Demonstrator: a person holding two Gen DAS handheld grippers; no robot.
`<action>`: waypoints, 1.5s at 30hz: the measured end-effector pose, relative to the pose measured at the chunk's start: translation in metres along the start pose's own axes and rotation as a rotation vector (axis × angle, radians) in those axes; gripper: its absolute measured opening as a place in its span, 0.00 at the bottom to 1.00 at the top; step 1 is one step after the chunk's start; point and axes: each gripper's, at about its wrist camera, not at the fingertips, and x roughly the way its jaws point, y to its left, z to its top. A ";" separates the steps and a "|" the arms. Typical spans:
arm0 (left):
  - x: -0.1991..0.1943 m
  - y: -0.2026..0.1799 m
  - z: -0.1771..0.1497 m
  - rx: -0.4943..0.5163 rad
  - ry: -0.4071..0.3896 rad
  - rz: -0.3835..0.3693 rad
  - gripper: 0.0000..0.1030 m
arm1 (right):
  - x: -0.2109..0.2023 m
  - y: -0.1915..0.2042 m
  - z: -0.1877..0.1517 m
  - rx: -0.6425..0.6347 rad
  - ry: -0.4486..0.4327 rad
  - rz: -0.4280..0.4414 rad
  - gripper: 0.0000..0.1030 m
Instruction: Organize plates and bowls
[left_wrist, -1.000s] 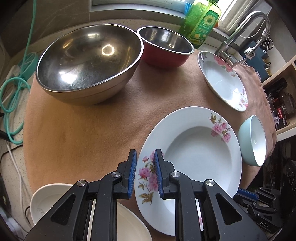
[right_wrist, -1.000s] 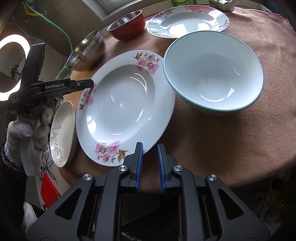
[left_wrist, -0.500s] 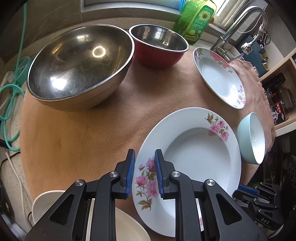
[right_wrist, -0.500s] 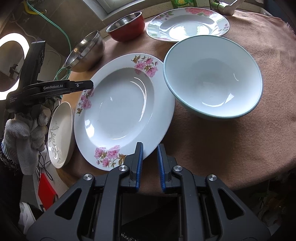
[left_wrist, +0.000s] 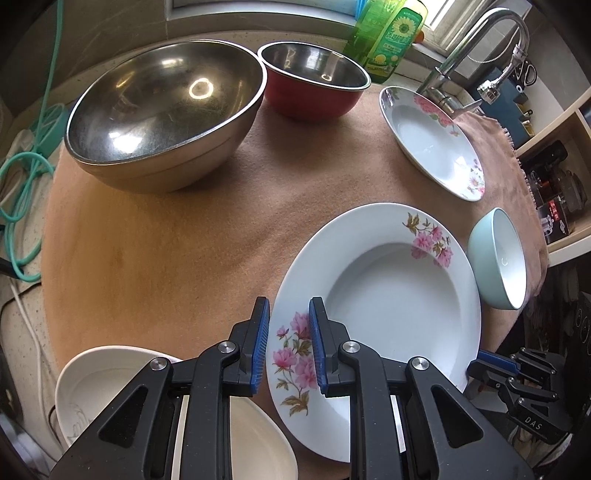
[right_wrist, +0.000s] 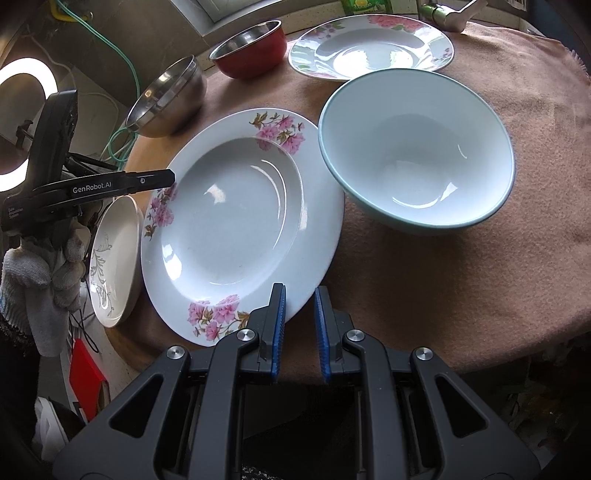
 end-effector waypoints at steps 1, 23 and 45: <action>0.000 -0.001 -0.001 0.001 0.001 -0.001 0.18 | 0.000 -0.001 0.000 0.003 0.001 0.001 0.16; 0.002 -0.006 -0.006 0.020 0.007 0.005 0.18 | -0.003 0.002 -0.012 -0.002 0.022 0.008 0.16; -0.014 -0.002 -0.008 0.001 -0.036 0.007 0.22 | -0.014 0.000 -0.014 -0.043 0.030 0.009 0.16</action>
